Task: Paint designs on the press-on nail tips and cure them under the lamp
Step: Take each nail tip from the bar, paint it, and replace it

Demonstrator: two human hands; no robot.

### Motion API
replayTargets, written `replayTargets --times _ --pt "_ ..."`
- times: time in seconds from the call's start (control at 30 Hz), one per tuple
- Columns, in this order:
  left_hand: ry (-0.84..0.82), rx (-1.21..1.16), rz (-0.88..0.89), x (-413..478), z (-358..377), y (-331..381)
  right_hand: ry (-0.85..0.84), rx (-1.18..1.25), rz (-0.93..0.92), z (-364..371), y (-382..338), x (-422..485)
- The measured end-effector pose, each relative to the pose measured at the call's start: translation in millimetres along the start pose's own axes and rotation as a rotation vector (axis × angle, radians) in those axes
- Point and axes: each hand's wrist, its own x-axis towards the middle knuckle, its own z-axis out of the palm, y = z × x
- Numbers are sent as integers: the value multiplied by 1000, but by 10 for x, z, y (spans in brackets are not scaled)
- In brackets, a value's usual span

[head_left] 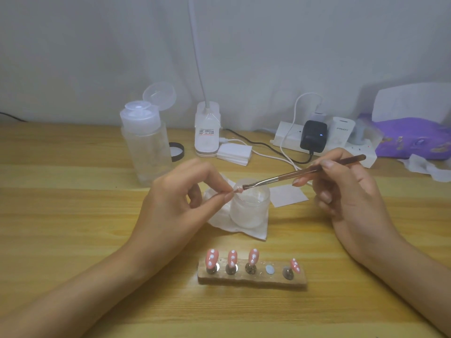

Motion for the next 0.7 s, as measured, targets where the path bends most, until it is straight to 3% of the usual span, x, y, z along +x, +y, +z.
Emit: replayTargets --times 0.1,0.53,0.7 --pt "8 -17 -6 -1 5 7 -71 -23 -27 25 -12 -17" --pt "2 -15 -14 -3 1 1 11 -32 0 14 -2 -4" --pt "6 -17 -23 2 0 -6 -41 -50 -8 26 -13 -15"
